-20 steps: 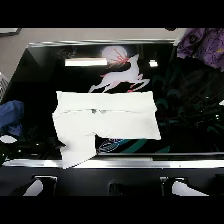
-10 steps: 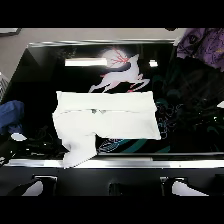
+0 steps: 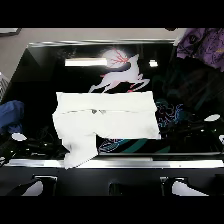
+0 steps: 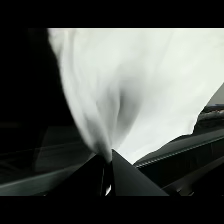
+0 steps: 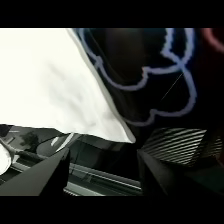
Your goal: Fold the clothes and pants, and hang the long-sleeved shirts on hangers.
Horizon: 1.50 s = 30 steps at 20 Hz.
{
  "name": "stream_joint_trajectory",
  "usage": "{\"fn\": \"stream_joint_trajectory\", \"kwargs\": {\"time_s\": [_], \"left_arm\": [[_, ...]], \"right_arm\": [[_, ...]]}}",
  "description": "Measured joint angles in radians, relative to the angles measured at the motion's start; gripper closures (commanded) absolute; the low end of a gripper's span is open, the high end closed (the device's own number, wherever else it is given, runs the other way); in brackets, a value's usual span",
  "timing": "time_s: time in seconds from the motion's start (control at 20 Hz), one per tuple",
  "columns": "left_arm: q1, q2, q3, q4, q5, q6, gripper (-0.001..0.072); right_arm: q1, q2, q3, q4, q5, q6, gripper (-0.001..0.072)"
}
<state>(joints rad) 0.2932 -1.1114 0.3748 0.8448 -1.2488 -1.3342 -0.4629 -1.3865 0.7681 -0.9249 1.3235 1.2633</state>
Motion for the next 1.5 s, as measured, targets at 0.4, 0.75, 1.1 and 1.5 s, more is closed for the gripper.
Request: {"fn": "stream_joint_trajectory", "kwargs": {"time_s": [0.4,0.75,1.1,1.5], "left_arm": [[0.000,0.000,0.000,-0.001,-0.016,0.000,0.0689],[0.000,0.000,0.036,0.005,-0.037,-0.010,0.0691],[-0.001,0.155,0.193,0.157,-0.172,-0.230,0.0691],[-0.002,0.457,0.232,0.208,-0.286,-0.417,0.0692]], "right_arm": [[0.000,-0.008,-0.098,0.117,-0.097,-0.079,0.0408],[0.000,-0.022,-0.107,0.177,-0.136,-0.130,0.0685],[0.000,0.166,-0.107,0.077,-0.041,0.003,0.0685],[0.000,0.455,-0.103,-0.097,0.111,0.216,0.0685]]}}
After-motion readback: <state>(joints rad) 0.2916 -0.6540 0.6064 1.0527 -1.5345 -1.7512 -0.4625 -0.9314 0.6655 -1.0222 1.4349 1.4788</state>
